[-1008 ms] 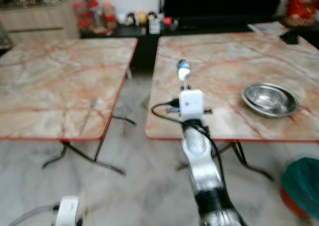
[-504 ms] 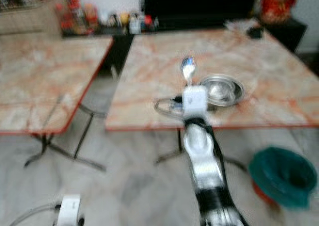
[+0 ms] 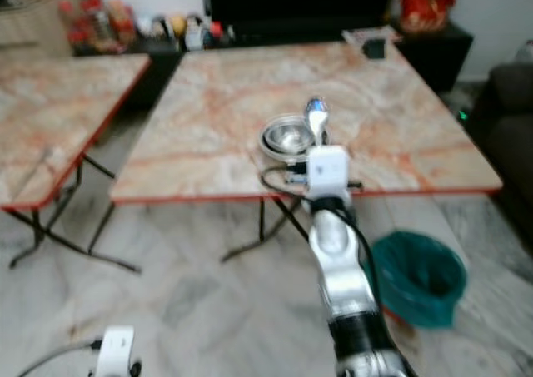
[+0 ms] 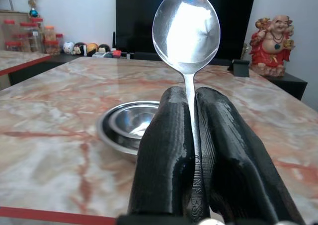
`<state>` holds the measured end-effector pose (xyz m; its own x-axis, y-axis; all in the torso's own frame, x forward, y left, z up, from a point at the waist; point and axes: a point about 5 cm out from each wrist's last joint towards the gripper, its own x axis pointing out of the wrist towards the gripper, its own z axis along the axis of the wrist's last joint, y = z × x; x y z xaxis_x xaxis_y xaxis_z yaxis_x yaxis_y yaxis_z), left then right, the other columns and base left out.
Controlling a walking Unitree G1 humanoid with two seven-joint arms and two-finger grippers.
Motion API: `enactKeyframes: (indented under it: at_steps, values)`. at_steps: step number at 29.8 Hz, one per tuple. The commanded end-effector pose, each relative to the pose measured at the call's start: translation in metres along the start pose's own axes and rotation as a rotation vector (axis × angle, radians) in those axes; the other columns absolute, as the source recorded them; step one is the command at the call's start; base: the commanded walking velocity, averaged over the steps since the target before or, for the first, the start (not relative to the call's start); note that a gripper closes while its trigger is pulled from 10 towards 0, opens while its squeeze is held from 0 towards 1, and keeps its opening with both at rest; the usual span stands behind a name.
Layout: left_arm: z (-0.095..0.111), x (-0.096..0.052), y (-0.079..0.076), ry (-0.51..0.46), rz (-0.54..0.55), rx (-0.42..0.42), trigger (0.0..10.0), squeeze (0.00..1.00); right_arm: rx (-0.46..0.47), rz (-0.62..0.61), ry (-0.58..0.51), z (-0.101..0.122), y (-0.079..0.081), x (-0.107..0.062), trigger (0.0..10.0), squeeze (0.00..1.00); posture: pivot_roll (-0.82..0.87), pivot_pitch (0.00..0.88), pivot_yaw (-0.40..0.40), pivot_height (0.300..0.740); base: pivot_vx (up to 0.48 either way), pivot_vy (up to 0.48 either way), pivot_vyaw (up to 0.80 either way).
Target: Setting the table
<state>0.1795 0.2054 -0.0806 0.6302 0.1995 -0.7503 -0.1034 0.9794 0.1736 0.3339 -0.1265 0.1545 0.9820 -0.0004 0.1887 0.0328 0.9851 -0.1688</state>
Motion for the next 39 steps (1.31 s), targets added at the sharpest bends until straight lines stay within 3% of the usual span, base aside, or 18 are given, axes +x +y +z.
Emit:
enactKeyframes:
  at_steps: [1,12,39]
  values:
    - [-0.0016,-0.0003,0.0006,0.006,0.007,-0.012,10.0,0.00,-0.002,-0.009,-0.012,0.0040,-0.0036,0.0018,10.0,0.00,-0.04,0.020,0.094,0.740,0.000,0.000,0.00]
    - [-0.0011,-0.0007,-0.0013,-0.006,-0.013,-0.042,10.0,0.00,-0.020,-0.018,-0.003,0.0007,-0.0068,-0.0010,10.0,0.00,-0.04,0.028,0.096,0.740,0.050,0.000,0.00]
    - [0.0010,-0.0003,-0.0047,-0.011,-0.018,-0.051,10.0,0.00,-0.012,-0.023,0.024,-0.0016,-0.0089,0.0027,10.0,0.00,-0.04,0.023,0.086,0.740,0.410,0.000,-0.05]
